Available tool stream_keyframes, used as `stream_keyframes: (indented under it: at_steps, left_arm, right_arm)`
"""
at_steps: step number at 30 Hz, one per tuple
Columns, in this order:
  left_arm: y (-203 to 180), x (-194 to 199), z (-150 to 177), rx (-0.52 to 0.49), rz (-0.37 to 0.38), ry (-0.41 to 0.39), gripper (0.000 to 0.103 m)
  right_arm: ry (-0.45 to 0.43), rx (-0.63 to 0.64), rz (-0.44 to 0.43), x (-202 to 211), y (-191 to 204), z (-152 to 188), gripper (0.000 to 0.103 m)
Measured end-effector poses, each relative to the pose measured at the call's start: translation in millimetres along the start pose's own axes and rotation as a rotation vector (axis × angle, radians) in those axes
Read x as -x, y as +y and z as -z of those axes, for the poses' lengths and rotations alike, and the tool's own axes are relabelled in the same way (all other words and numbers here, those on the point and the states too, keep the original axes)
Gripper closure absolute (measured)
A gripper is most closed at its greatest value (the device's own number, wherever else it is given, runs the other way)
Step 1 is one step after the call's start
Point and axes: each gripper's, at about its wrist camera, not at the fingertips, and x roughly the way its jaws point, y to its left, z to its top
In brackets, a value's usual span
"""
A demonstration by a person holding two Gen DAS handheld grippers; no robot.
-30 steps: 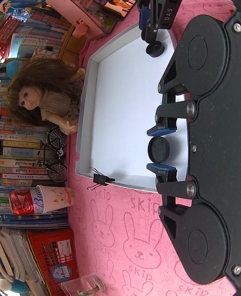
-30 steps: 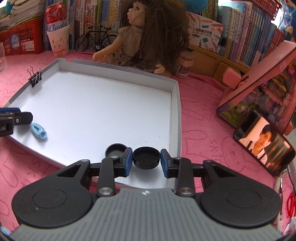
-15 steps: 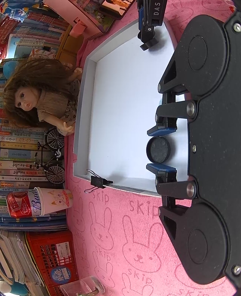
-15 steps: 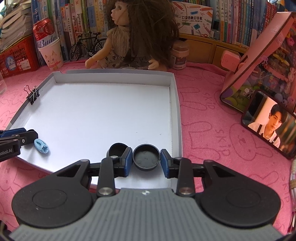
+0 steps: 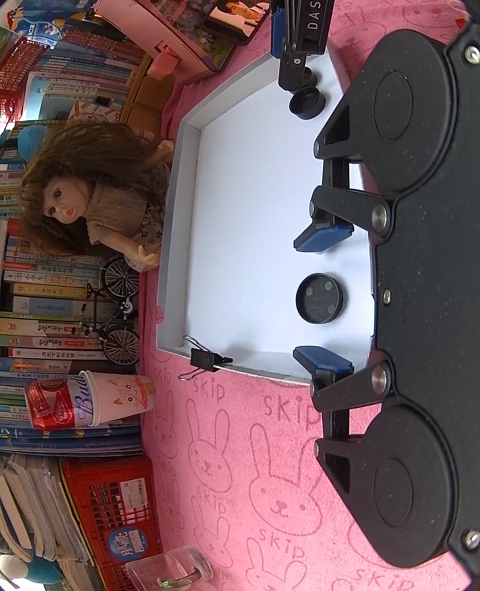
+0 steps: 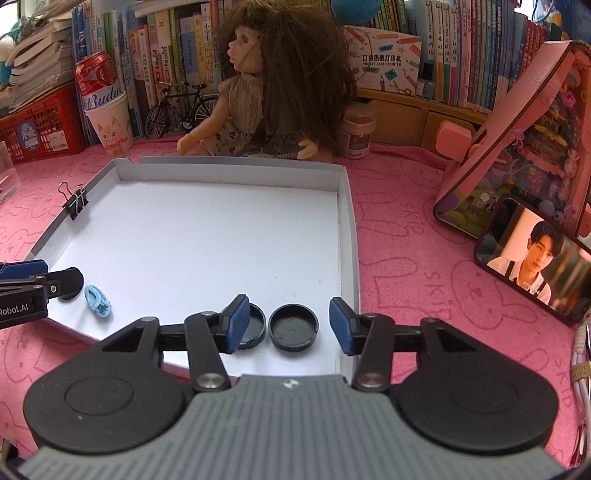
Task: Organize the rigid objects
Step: 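Carry both black pieces into the white tray and open both tools, then withdraw both tools from the tray toward the remaining objects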
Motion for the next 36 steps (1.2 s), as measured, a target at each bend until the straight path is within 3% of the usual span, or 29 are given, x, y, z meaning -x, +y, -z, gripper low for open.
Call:
stream_keyframes:
  at_steps: [6,16,36]
  left_arm:
    - [1.1,18.3,3.2,0.004,0.02,-0.034,0.037]
    - [2.1,48.9,21.0,0.022,0.081,-0.061,0.036]
    - [-10.0,103.6,71.1,-0.038,0.112,-0.13,0.036]
  right_arm:
    - [-0.044,0.003,-0.022,14.8,5.9,4.7,0.032]
    - [-0.112,0.021,-0.072,43.5,17.5,22.0,0.027]
    - [-0.173,-0.008,-0.147,84.4,22.0,72.0,0.022]
